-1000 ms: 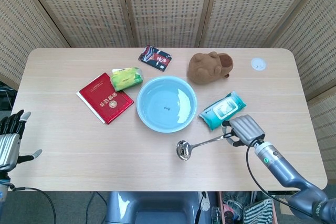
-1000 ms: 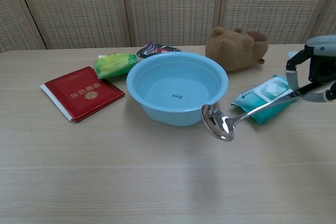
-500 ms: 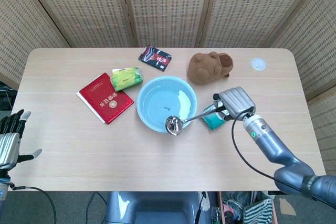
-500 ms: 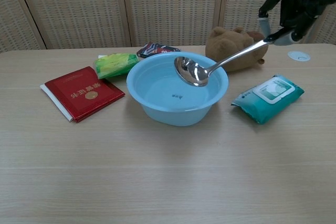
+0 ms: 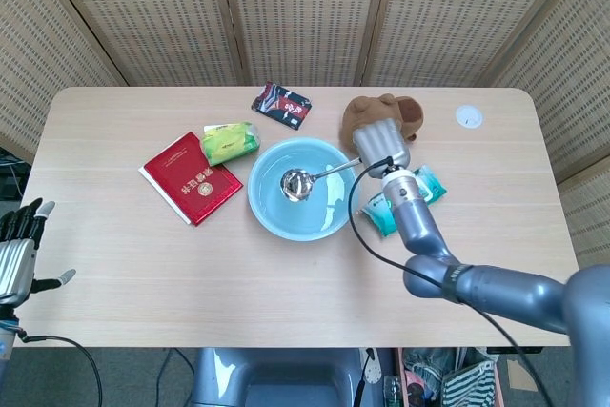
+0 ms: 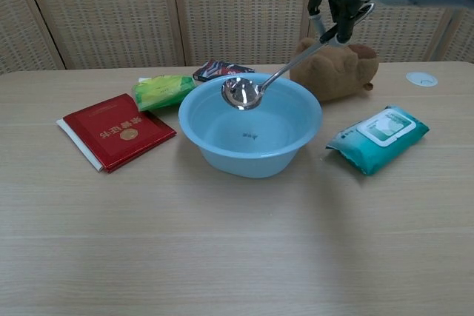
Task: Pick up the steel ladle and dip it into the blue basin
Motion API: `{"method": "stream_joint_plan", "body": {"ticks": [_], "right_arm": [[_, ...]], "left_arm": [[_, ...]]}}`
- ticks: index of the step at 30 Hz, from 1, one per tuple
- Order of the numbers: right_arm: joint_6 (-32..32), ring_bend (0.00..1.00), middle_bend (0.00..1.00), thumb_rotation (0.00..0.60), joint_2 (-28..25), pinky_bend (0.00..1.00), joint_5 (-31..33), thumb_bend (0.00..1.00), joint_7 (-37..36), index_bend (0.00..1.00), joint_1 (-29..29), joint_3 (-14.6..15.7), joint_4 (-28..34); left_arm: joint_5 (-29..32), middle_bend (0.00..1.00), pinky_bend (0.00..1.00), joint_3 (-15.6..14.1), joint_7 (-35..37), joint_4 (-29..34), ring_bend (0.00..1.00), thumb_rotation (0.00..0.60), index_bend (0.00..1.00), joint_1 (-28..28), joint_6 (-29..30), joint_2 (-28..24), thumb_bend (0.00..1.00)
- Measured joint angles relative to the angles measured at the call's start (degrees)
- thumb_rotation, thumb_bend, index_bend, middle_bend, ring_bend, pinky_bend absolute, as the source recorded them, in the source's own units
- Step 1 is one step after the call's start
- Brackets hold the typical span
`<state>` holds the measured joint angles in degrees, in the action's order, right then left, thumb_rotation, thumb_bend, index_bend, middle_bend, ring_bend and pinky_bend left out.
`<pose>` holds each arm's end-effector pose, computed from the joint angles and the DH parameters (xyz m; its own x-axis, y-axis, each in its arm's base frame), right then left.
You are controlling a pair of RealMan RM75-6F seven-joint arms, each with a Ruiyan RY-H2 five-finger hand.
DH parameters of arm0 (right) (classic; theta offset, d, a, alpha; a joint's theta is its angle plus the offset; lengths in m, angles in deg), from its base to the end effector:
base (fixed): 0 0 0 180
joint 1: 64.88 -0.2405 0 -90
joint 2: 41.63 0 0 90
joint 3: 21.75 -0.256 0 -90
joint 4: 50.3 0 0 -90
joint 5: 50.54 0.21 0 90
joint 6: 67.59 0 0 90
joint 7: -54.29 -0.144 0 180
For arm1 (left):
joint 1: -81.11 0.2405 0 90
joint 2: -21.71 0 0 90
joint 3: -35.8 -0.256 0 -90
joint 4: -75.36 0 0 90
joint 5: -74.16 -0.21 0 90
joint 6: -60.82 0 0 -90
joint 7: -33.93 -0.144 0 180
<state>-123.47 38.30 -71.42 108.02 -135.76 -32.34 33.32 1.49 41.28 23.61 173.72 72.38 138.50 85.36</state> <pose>-0.0563 -0.4451 0.0503 0.7715 -0.1156 0.6256 -0.6330 -0.2391 0.7363 -0.3097 0.2064 0.1506 0.4284 0.0964 0.8984 0.8903 0.1251 -0.4379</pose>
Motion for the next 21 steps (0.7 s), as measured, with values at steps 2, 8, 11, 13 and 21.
{"method": "stream_joint_plan", "body": {"ticks": [2,8,11,13,21], "right_arm": [[-1.9,0.96,0.98,0.6,4.3,1.0,1.2,0.84,2.2,0.72,-1.3,0.4,-4.6],[-4.8,0.96,0.98,0.6,12.8,1.0,1.6,0.84,7.8,0.72,-3.7,1.3,-14.9],[-5.6,0.97,0.99,0.6,15.7,1.0,0.0,0.85,10.2,0.72,-4.1,2.2,-18.8],[-5.9,0.97,0.99,0.6,17.7,1.0,-1.9,0.85,11.4,0.72,-4.1,3.1,-21.3],[-5.6,0.98,0.99,0.6,21.6,1.0,-9.7,0.86,13.9,0.73,-2.2,6.3,-25.8]], "left_arm": [[0.4,0.0,0.0,0.1,0.2,-0.1,0.0,0.6,0.0,-0.1,-0.4,-0.1,0.0],[1.5,0.0,0.0,0.4,1.1,-0.3,0.0,0.6,0.0,-0.5,-1.5,-0.5,0.0],[1.7,0.0,0.0,0.4,1.6,-0.3,0.0,0.6,0.0,-0.6,-1.7,-0.7,0.0],[1.8,0.0,0.0,0.4,2.0,-0.4,0.0,0.6,0.0,-0.6,-2.0,-0.9,0.0],[1.8,0.0,0.0,0.3,2.6,-0.6,0.0,0.6,0.0,-0.9,-2.5,-1.0,0.0]]}}
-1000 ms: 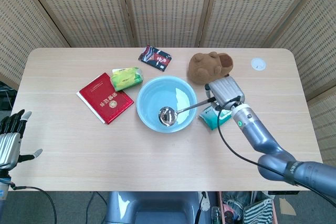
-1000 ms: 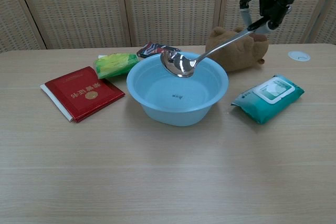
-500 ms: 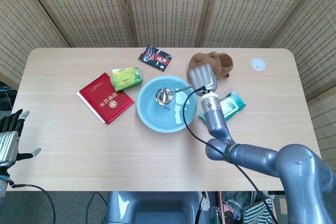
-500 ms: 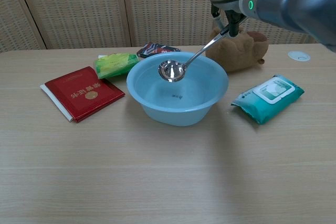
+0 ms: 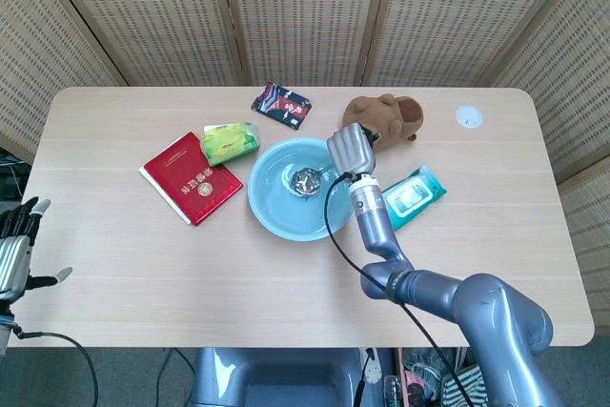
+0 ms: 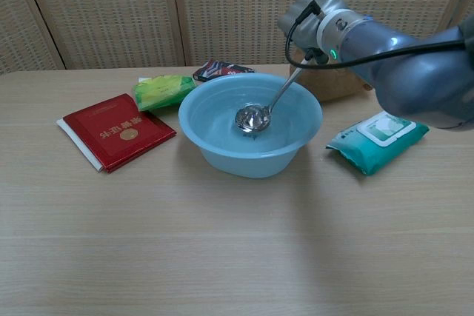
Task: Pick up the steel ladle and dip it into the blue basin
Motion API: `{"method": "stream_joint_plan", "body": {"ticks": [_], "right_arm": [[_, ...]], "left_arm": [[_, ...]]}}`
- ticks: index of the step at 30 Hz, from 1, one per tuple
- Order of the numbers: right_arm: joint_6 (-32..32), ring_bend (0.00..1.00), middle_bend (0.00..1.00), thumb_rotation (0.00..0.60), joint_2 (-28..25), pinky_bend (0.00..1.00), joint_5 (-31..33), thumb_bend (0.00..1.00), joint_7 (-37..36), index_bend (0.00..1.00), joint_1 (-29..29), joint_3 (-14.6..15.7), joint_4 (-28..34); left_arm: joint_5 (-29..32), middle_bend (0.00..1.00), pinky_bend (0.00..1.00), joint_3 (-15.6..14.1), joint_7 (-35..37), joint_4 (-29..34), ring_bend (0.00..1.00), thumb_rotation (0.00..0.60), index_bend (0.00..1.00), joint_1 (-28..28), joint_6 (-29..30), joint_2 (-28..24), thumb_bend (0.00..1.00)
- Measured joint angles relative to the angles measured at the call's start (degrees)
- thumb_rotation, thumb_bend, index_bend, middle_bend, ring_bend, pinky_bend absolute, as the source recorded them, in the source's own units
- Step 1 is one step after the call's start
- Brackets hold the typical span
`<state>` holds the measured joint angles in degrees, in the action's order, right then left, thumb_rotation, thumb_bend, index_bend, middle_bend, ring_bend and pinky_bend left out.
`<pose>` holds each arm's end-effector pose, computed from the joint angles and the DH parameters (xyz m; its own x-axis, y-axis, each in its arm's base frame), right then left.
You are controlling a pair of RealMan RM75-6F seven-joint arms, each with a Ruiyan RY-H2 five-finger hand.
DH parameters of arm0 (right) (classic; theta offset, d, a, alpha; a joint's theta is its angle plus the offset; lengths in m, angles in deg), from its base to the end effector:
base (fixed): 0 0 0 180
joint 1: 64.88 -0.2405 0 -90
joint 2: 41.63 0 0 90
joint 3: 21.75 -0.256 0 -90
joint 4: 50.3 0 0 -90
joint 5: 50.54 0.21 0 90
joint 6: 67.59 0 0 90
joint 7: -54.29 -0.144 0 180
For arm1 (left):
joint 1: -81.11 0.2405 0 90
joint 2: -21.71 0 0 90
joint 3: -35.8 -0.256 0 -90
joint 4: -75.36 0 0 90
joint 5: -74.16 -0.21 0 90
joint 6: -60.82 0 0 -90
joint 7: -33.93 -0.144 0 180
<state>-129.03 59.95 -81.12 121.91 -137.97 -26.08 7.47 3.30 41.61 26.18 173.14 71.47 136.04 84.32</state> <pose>-0.0573 -0.4551 -0.0282 0.9553 0.1257 0.2677 -0.2423 -0.1864 0.9521 -0.3153 0.2120 0.1541 0.4001 0.1196 0.9087 0.8988 0.1425 -0.4145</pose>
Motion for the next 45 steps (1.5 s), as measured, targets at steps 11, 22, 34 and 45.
{"method": "stream_joint_plan", "body": {"ticks": [11,22,34,45], "right_arm": [[1.5,0.98,1.0,0.6,-0.1,1.0,-0.7,0.86,7.2,0.74,1.8,0.7,3.1],[1.1,0.98,1.0,0.6,-3.2,1.0,12.2,0.88,10.5,0.75,2.5,-6.6,11.8],[0.9,0.98,1.0,0.6,-14.0,1.0,39.9,0.91,13.1,0.76,0.8,-20.3,21.7],[1.1,0.98,1.0,0.6,-20.7,1.0,47.9,0.91,13.3,0.76,-0.7,-23.7,26.5]], "left_arm": [[-0.3,0.0,0.0,-0.2,-0.4,0.3,0.0,0.6,0.0,-0.1,0.3,0.1,0.0],[-0.4,0.0,0.0,-0.4,-0.5,0.4,0.0,0.6,0.0,-0.2,0.2,0.2,0.0],[-0.6,0.0,0.0,-0.5,0.5,0.6,0.0,0.6,0.0,-0.3,-0.1,-0.3,0.0],[-0.1,0.0,0.0,-0.4,0.6,0.4,0.0,0.6,0.0,-0.7,-0.7,-0.3,0.0]]}}
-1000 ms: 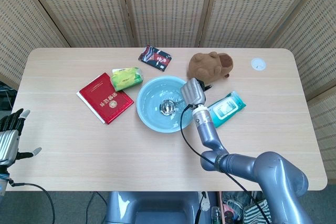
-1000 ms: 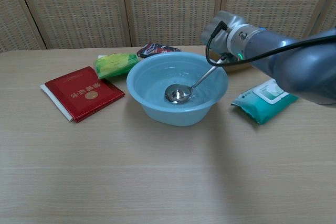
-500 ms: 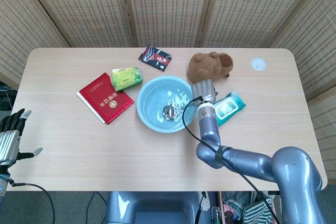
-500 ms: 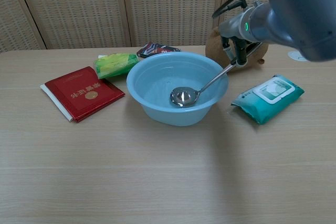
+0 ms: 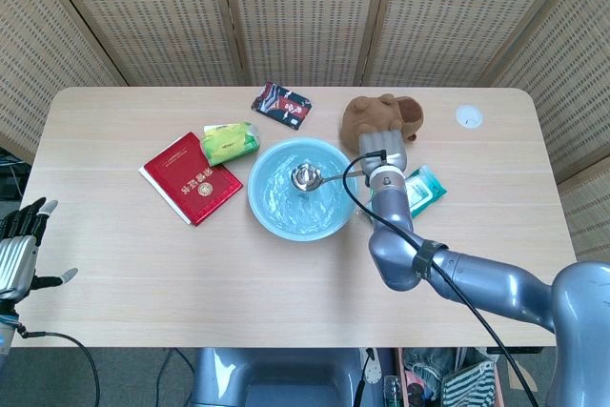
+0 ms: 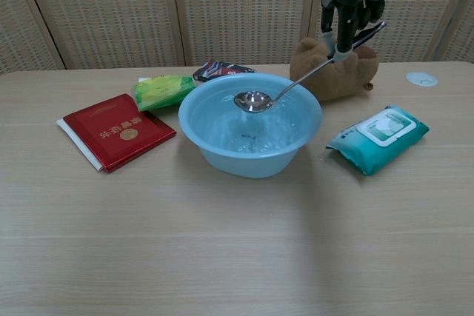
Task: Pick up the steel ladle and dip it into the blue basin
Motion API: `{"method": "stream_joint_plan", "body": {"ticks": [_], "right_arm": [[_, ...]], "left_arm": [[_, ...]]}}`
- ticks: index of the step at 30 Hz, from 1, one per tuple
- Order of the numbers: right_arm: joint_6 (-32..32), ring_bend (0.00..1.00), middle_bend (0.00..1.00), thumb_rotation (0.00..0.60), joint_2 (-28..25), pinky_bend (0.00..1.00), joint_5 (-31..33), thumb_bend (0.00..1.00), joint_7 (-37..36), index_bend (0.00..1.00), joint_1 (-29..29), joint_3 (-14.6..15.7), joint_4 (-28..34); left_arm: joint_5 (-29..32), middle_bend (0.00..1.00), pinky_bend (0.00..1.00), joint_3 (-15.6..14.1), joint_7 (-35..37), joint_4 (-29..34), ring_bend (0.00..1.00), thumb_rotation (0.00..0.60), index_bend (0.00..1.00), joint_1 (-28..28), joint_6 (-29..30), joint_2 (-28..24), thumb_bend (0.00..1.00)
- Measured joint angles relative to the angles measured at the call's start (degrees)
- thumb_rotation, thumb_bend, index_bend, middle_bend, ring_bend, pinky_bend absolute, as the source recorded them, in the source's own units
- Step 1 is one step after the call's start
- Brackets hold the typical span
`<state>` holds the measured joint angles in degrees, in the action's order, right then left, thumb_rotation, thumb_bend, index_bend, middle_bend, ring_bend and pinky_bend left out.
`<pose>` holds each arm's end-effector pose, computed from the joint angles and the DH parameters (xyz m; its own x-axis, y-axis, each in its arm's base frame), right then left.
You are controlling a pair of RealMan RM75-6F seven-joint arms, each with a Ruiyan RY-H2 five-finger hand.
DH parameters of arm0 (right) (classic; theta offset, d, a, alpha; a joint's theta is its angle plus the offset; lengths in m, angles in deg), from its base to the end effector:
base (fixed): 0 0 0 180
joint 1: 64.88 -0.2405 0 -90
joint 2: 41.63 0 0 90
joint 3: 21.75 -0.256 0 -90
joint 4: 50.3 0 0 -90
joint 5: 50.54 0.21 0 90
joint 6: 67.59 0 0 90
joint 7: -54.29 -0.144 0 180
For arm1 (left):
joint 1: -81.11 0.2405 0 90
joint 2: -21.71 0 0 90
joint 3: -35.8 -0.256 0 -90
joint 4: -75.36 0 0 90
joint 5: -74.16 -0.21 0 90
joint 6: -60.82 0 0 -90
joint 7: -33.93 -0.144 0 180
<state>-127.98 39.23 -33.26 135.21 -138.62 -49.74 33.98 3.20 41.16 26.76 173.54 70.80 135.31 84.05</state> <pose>-0.0335 -0.4467 0.0538 0.6303 -0.4494 0.6331 -0.7169 -0.0237 0.6968 -0.3129 0.2136 0.1520 0.3894 0.1339 0.9113 0.9048 0.1295 -0.4057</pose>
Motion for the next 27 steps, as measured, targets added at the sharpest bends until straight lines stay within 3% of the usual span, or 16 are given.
{"method": "stream_joint_plan", "body": {"ticks": [11,27], "right_arm": [[-0.8,0.98,1.0,0.6,-4.4,1.0,2.8,0.91,-0.7,0.76,-1.2,-0.7,3.0],[-2.3,0.98,1.0,0.6,-8.8,1.0,1.7,0.91,-4.2,0.76,-1.6,0.1,8.4]], "left_arm": [[0.2,0.0,0.0,-0.1,0.1,-0.1,0.0,0.6,0.0,-0.1,-0.3,0.0,0.0],[-0.4,0.0,0.0,-0.4,0.0,0.1,0.0,0.6,0.0,0.0,0.3,0.0,0.0]]}}
